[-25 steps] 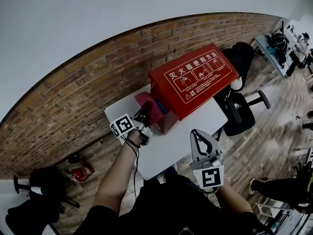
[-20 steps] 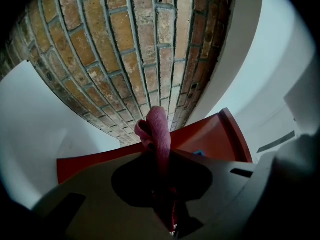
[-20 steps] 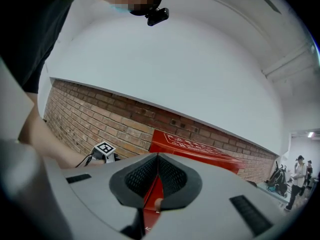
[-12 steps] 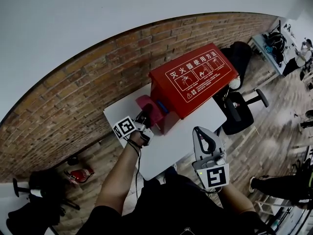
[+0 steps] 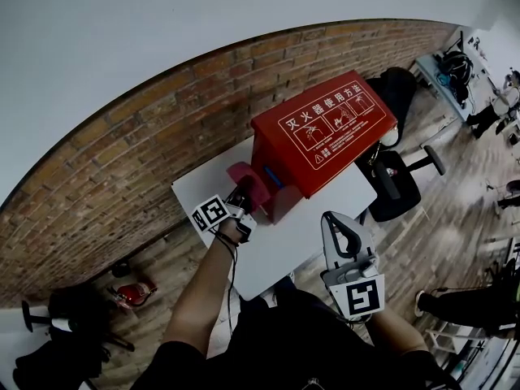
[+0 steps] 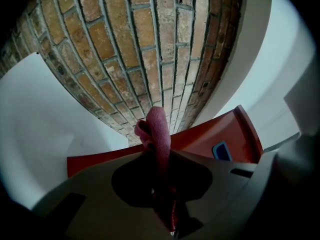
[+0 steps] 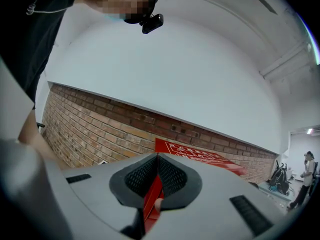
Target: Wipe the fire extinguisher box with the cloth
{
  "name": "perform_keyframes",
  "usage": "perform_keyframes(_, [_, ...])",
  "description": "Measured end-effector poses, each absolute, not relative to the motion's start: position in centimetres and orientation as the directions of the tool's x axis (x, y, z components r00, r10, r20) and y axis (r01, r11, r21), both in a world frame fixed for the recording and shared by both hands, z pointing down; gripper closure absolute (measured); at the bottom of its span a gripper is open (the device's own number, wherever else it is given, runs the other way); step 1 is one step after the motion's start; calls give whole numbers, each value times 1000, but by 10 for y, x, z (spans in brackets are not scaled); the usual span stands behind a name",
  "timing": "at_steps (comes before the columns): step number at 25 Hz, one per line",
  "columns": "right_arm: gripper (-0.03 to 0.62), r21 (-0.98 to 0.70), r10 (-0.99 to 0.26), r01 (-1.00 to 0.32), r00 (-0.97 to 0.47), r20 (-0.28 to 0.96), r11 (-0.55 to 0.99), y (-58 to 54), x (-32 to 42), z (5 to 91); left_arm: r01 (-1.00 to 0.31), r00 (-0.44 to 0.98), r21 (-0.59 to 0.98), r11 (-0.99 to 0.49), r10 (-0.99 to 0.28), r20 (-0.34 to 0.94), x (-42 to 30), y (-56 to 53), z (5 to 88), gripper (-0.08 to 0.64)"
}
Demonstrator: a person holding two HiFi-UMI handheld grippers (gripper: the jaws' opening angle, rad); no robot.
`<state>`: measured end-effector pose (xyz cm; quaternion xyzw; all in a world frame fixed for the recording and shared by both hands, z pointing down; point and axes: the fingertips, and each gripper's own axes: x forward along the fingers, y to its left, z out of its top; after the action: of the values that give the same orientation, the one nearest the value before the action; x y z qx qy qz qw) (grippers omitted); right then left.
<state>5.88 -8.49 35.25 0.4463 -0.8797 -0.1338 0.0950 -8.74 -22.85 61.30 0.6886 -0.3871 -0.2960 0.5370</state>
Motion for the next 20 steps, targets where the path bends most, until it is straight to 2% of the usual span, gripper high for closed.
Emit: perform_keyframes(20, [572,341,-798,-740,-600,55,579,-88,45,347,-263,515,963,-53,-852,94,-91,-228,678,451])
